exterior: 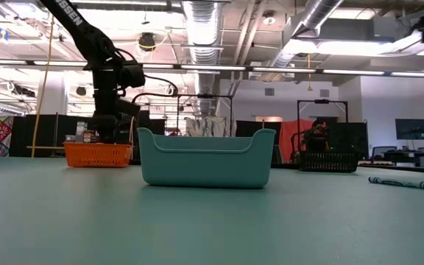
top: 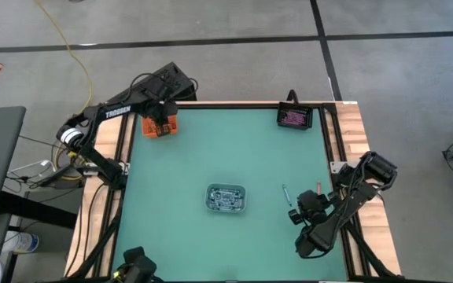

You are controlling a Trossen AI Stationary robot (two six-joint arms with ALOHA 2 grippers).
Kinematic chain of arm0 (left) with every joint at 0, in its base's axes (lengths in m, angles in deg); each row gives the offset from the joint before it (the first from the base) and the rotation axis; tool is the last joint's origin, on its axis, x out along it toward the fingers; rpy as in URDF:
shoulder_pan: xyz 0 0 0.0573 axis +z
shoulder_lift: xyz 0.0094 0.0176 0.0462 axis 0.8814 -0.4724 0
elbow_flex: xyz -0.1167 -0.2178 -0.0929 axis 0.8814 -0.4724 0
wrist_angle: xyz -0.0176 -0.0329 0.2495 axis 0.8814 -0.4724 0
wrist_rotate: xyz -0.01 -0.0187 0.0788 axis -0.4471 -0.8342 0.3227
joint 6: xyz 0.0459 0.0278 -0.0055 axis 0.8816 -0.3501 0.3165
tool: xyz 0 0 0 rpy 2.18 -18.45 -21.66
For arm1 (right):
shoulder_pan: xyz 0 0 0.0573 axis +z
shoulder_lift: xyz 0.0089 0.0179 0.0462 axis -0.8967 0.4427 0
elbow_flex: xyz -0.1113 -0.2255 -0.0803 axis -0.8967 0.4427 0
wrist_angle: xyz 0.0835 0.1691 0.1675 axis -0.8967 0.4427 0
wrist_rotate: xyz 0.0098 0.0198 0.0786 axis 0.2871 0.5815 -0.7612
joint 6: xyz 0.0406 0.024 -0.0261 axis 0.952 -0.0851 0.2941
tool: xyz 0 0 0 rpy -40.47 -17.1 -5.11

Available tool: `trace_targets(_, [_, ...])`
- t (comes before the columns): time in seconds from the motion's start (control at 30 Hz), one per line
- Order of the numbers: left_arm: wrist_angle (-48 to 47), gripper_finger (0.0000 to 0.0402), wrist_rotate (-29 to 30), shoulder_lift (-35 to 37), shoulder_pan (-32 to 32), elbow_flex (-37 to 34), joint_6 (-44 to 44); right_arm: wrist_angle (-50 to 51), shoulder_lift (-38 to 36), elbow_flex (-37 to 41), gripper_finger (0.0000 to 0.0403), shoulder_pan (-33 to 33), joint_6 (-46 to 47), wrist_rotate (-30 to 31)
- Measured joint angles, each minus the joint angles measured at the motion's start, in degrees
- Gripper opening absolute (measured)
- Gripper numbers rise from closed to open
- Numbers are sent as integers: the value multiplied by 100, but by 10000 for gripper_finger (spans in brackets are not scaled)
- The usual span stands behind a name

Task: Sort crayons
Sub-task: Put the blue crayon into the blue bin

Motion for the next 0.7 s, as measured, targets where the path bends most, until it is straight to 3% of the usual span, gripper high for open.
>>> trace_targets(0.1, [2,107,41,24,-3,-1,-119,3,0,108,178,-265,104,-62])
trace_targets(0.27, [-85,129,132,140,-2,0,-348,-58,0,465,183,-778,672,-967])
trace_targets(0.37, [-149,134,127,274,-4,-1,-468,-240,0,651,184,-957,784,-1181])
trace_targets(0.53, [-148,135,131,633,-108,0,-679,-877,0,852,178,-1117,786,-1100])
trace_targets(0.7, [23,135,127,1170,-395,0,-855,-1666,0,857,170,-1155,632,-479])
